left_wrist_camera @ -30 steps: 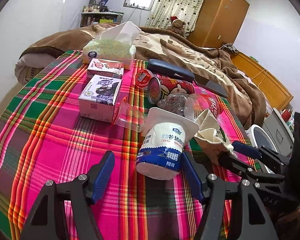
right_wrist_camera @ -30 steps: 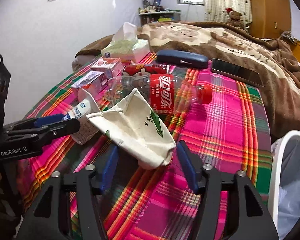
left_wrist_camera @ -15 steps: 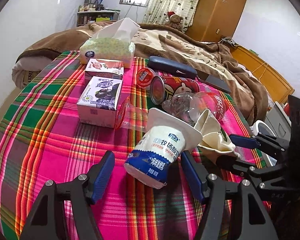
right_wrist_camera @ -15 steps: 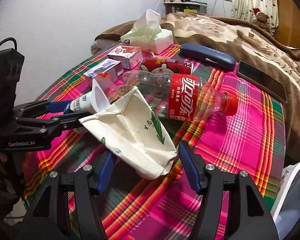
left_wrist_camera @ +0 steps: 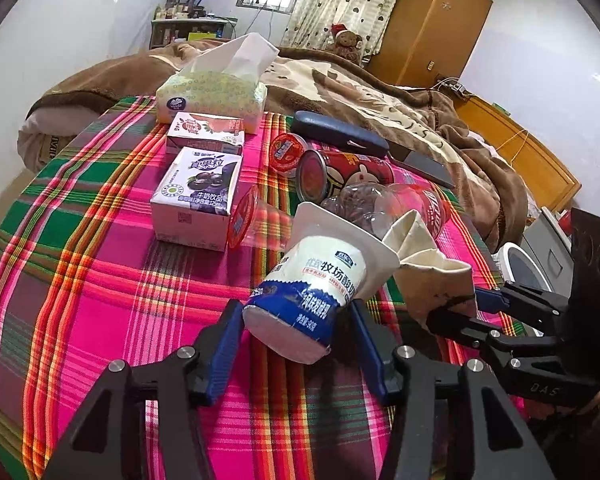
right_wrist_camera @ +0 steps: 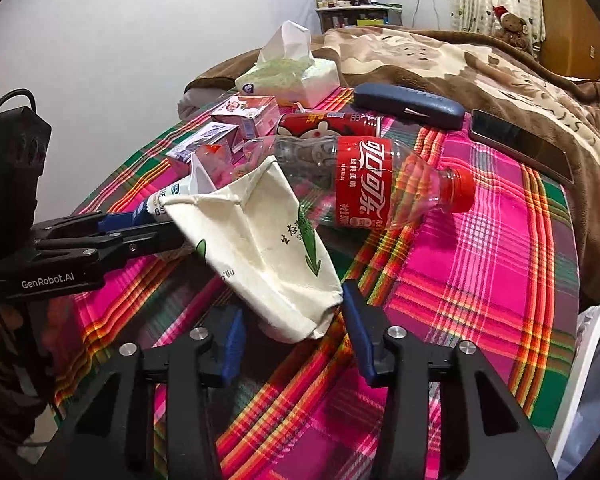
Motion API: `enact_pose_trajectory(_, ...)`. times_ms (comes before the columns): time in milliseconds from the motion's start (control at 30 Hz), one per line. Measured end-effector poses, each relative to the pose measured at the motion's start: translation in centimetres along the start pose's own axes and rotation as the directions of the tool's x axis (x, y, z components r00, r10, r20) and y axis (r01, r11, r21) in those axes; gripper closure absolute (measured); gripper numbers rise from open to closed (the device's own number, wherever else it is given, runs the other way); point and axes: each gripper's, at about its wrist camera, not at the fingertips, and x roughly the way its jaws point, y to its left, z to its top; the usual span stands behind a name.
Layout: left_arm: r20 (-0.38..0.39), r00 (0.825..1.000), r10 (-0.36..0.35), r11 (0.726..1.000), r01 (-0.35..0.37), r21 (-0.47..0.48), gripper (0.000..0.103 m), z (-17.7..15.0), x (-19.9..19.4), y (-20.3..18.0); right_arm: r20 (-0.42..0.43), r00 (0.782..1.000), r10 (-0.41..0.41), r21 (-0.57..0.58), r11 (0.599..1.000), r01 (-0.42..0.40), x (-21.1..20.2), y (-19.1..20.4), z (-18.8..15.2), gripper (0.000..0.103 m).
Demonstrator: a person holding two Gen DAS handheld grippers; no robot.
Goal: Collect trash
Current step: 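Grasp the white yogurt cup with the left tool while the right tool grasps the cloth bag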
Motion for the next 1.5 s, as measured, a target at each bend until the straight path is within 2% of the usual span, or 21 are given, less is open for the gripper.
enact_pose_trajectory(233, 0.001, 1.0, 0.012, 1.0, -0.012, -0.01, 0.053, -0.7, -0.7, 0.1, 0.039, 0.998, -0.044, 0.06, 0.997, 0.042, -1.7, -0.7, -0.8, 0.063)
enact_pose_trajectory(367, -0.009, 1.0, 0.01, 1.0, -0.01, -0.006, 0.053, -1.6, -1.2, -0.3, 0.022, 0.994, -0.103, 0.107, 0.989, 0.101, -2.8, -1.5, -1.7, 0.063)
enact_pose_trajectory(433, -0.013, 1.0, 0.0, 1.0, 0.0, -0.004, 0.053, -2.1, -1.4, -0.6, -0.027, 0.985, -0.17, 0.141, 0.975, 0.172, -3.0, -1.9, -2.2, 0.063)
enact_pose_trajectory(667, -0.037, 0.999, -0.039, 0.998, 0.04, 0.038, 0.051, -3.2, -2.3, -2.7, -0.098, 0.965, -0.245, 0.127, 0.958, 0.256, -3.6, -0.9, -3.7, 0.062)
enact_pose_trajectory(700, -0.038, 0.999, -0.036, 0.998, 0.038, 0.047, 0.046, -3.2, -2.5, -2.8, -0.092, 0.966, -0.243, 0.131, 0.958, 0.253, -3.8, -1.0, -3.9, 0.06)
enact_pose_trajectory(733, -0.037, 0.999, -0.031, 0.998, 0.034, 0.062, 0.035, -3.1, -2.6, -3.0, -0.092, 0.969, -0.23, 0.132, 0.962, 0.241, -3.9, -1.0, -3.9, 0.059)
enact_pose_trajectory(767, -0.033, 0.999, -0.027, 0.997, 0.03, 0.067, 0.03, -3.1, -2.7, -3.0, -0.1, 0.97, -0.22, 0.13, 0.964, 0.232, -3.8, -1.0, -3.9, 0.059)
enact_pose_trajectory(833, -0.016, 1.0, -0.018, 0.998, 0.019, 0.054, 0.03, -2.6, -2.9, -2.6, -0.104, 0.972, -0.21, 0.127, 0.967, 0.223, -3.8, -1.1, -3.8, 0.057)
enact_pose_trajectory(867, -0.014, 1.0, -0.014, 0.999, 0.014, 0.042, 0.03, -2.4, -2.9, -2.3, -0.103, 0.973, -0.209, 0.125, 0.967, 0.221, -3.8, -1.2, -3.8, 0.054)
enact_pose_trajectory(900, -0.009, 1.0, -0.007, 1.0, 0.007, 0.028, 0.03, -2.1, -2.9, -1.9, -0.101, 0.973, -0.207, 0.116, 0.969, 0.218, -3.8, -1.1, -3.7, 0.046)
enact_pose_trajectory(967, 0.003, 1.0, -0.005, 1.0, 0.005, -0.004, 0.03, -1.5, -2.8, -1.2, -0.086, 0.976, -0.2, 0.098, 0.973, 0.208, -4.1, -0.8, -3.6, 0.038)
enact_pose_trajectory(1067, -0.02, 1.0, -0.023, 0.999, 0.022, -0.047, 0.03, -0.6, -1.7, -0.4, -0.066, 0.98, -0.188, 0.077, 0.978, 0.193, -4.2, -0.7, -3.1, 0.038)
enact_pose_trajectory(1167, -0.024, 0.998, -0.06, 0.995, 0.058, -0.081, 0.03, -0.2, -0.9, 0.2, -0.071, 0.99, -0.123, 0.096, 0.987, 0.129, -3.5, -1.0, -2.7, 0.038)
enact_pose_trajectory(1300, -0.03, 0.999, -0.024, 0.998, 0.022, -0.066, 0.03, 0.0, -0.3, -0.3, -0.083, 0.991, -0.1, 0.117, 0.987, 0.11, -2.3, -1.1, -2.6, 0.038)
enact_pose_trajectory(1367, -0.018, 0.999, -0.035, 0.999, 0.034, -0.039, 0.03, 0.1, -0.4, -0.8, -0.094, 0.991, -0.1, 0.127, 0.986, 0.112, -1.6, -1.1, -2.6, 0.038)
enact_pose_trajectory(1500, -0.024, 1.0, -0.014, 0.999, 0.013, -0.046, 0.03, 0.7, 0.3, -0.8, -0.107, 0.982, -0.156, 0.125, 0.978, 0.169, -0.8, -0.9, -2.9, 0.038)
